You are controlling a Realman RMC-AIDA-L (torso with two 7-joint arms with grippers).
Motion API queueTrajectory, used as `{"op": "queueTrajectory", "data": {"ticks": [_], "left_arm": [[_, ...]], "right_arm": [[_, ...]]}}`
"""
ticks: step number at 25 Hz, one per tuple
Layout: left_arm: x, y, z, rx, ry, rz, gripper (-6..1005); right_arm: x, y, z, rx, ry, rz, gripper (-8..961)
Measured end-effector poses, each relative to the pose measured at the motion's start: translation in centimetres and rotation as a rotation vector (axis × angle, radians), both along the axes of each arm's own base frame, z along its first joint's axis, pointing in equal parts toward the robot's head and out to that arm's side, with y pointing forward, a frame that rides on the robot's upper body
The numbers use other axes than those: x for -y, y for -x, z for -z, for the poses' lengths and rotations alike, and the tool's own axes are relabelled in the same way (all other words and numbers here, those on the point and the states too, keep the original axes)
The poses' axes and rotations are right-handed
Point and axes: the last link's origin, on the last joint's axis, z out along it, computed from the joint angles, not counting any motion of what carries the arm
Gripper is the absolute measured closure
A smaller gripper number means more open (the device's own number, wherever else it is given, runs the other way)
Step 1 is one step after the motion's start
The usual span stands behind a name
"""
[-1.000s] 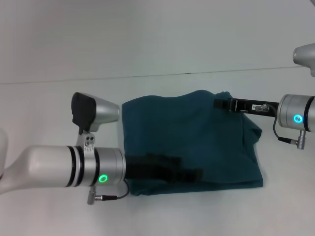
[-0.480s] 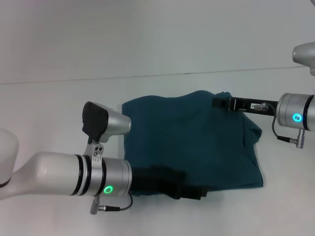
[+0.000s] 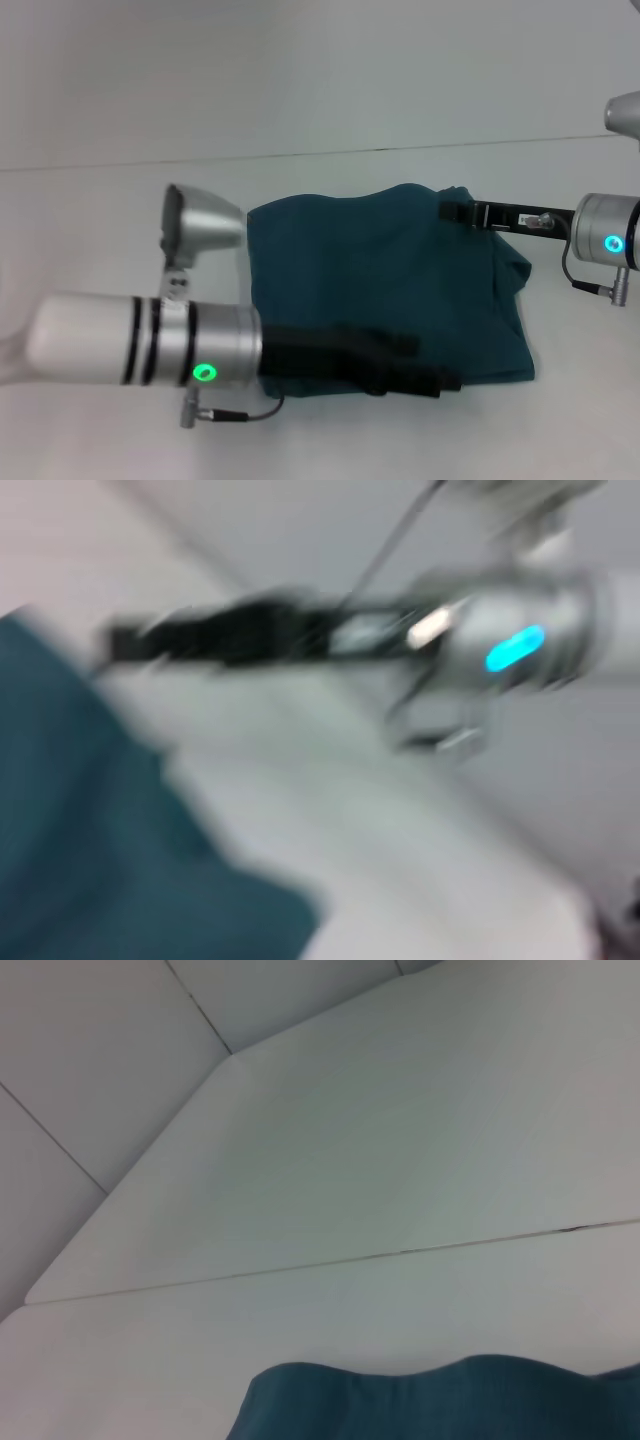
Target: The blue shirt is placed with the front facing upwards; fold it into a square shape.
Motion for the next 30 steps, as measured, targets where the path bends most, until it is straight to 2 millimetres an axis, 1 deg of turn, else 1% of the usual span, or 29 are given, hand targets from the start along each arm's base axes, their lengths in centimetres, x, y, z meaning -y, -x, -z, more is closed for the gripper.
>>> {"op": "queueTrajectory", "data": {"ticks": [2, 4, 7, 9, 12, 17, 19, 21, 25, 30], "left_arm": [[0.2, -0.4, -1.7, 0.082, 0.001, 0.024, 145], [0.1, -0.3, -3.5, 0.149, -0.028, 0.031, 144], [-0.1, 0.8, -5.8, 0.203, -0.095, 0.007, 143], [-0.1, 1.5, -6.8, 0.220, -0.134, -0.014, 142], [-0.1, 2.5, -7.6, 0.231, -0.181, -0.035, 141], [0.2, 2.9, -7.5, 0.233, -0.198, -0.026, 131], [0.3, 2.9, -7.3, 0.227, -0.198, -0.017, 114], [0.3, 3.0, -7.1, 0.221, -0.201, -0.012, 97], [0.5, 3.4, -6.9, 0.200, -0.211, 0.015, 99], [0.4, 3.7, -6.7, 0.154, -0.215, 0.047, 102]], "right_arm": [[0.4, -0.3, -0.2, -0.001, 0.004, -0.017, 943], [1.0, -0.5, -0.6, -0.003, 0.003, -0.049, 944], [2.5, -1.2, -1.6, -0.018, -0.018, -0.119, 943], [3.7, -1.6, -2.4, -0.024, -0.039, -0.178, 940], [6.0, -2.7, -3.7, -0.033, -0.067, -0.249, 936], [9.4, -4.3, -5.6, -0.045, -0.080, -0.339, 930], [10.7, -4.6, -6.2, -0.044, -0.078, -0.385, 762], [11.7, -5.1, -6.6, -0.044, -0.083, -0.403, 680], [13.2, -5.6, -7.1, -0.040, -0.083, -0.440, 517], [14.1, -5.6, -7.2, -0.037, -0.051, -0.474, 298]]}}
